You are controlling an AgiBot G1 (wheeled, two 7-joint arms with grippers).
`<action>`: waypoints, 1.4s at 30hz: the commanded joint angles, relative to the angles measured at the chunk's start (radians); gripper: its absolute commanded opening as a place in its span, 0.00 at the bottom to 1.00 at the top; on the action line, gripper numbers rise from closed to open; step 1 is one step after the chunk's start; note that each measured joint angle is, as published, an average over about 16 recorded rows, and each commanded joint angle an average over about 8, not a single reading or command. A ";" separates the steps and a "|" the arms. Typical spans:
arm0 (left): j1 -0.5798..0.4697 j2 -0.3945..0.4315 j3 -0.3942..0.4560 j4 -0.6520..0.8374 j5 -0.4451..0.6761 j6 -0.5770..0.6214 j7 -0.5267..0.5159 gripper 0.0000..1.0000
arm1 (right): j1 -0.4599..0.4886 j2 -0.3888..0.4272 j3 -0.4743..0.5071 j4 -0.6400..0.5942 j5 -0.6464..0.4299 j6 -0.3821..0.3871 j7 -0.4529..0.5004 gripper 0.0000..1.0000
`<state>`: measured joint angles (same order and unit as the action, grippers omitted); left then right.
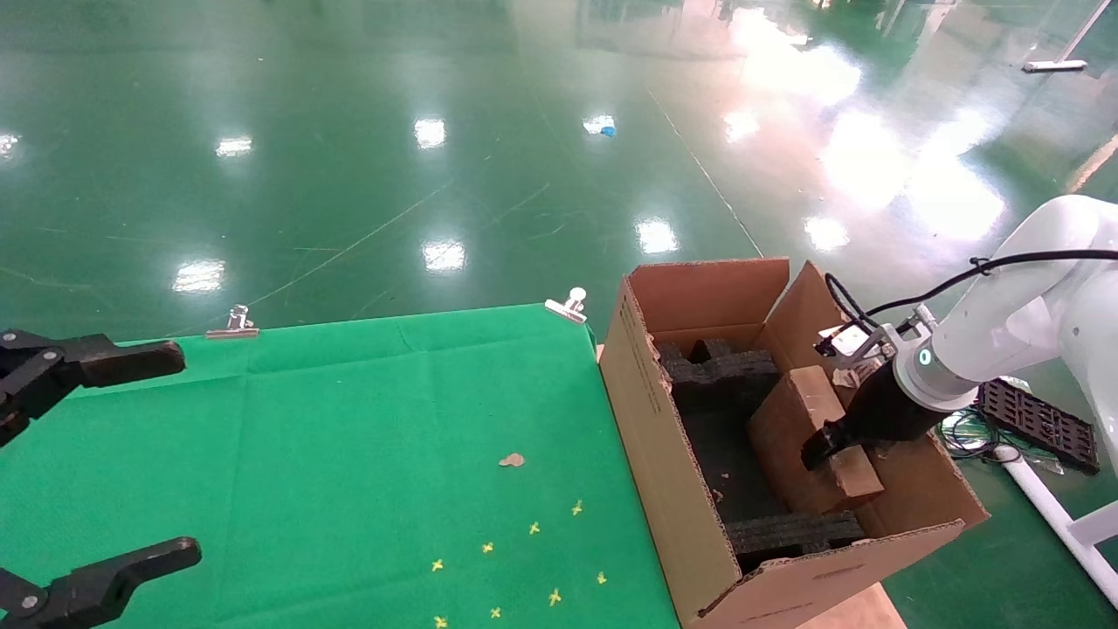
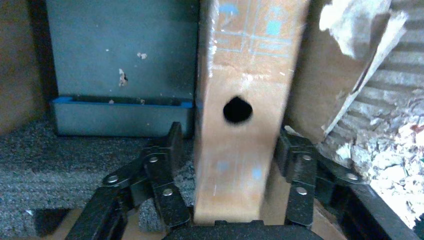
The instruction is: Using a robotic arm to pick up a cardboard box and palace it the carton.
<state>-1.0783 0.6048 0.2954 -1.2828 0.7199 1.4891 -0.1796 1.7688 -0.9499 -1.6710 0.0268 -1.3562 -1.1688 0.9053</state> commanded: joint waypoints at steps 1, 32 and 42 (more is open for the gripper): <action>0.000 0.000 0.000 0.000 0.000 0.000 0.000 1.00 | 0.003 -0.001 0.000 -0.003 0.000 -0.001 -0.002 1.00; 0.000 -0.001 0.002 0.000 -0.001 -0.001 0.001 1.00 | 0.405 0.128 0.112 0.122 0.141 -0.010 -0.289 1.00; -0.001 -0.001 0.002 0.001 -0.002 -0.001 0.001 1.00 | 0.325 0.182 0.262 0.262 0.219 -0.017 -0.369 1.00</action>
<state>-1.0788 0.6040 0.2977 -1.2819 0.7182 1.4882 -0.1782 2.0906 -0.7672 -1.4045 0.2926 -1.1360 -1.1868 0.5349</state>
